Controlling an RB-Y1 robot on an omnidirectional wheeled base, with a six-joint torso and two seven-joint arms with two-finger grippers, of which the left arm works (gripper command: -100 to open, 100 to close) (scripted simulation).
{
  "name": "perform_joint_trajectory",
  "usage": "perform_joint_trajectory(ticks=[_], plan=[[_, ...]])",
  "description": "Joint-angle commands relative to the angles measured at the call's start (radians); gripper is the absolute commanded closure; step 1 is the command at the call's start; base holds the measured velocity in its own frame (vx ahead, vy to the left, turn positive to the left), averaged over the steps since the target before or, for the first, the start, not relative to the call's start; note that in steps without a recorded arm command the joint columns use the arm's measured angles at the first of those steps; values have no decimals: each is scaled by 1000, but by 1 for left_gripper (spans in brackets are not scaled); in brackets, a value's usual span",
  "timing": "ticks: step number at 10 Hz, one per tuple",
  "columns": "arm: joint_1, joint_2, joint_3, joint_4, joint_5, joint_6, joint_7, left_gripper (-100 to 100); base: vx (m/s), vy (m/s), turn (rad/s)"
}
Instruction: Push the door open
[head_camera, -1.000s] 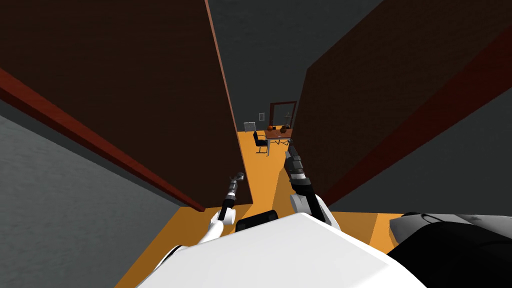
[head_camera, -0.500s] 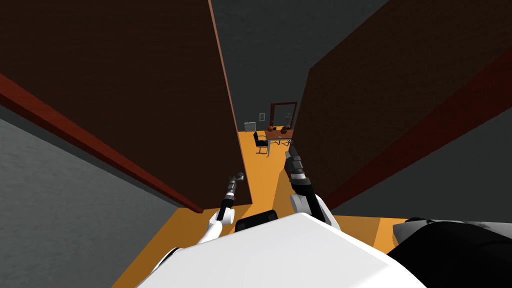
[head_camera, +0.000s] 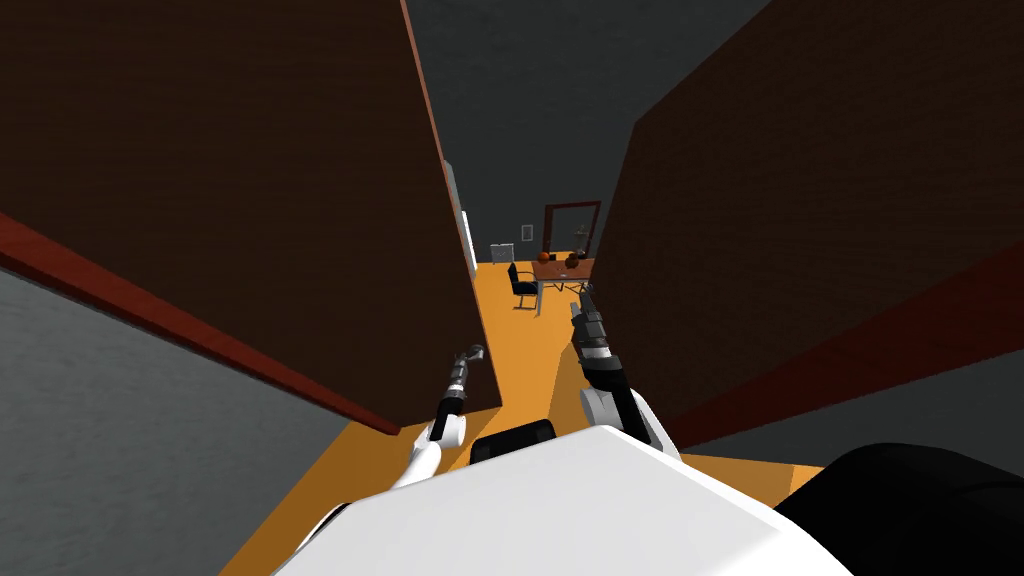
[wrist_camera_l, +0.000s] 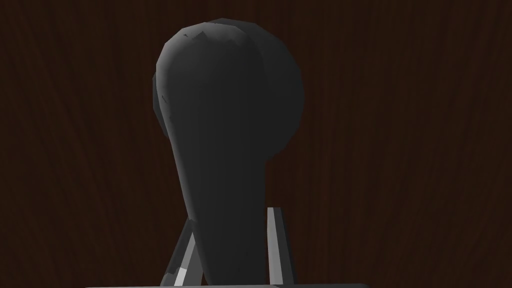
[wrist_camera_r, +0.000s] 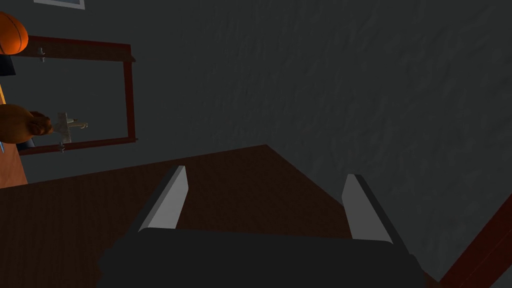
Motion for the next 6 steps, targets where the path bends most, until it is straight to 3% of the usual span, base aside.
perform_joint_trajectory(ticks=[1, 6], plan=[[-8, 18, 28, 9, 13, -15, -6, 100, 185, -106, 46], [-6, 24, 82, 11, 40, -17, -23, 100, 176, -106, 59]])
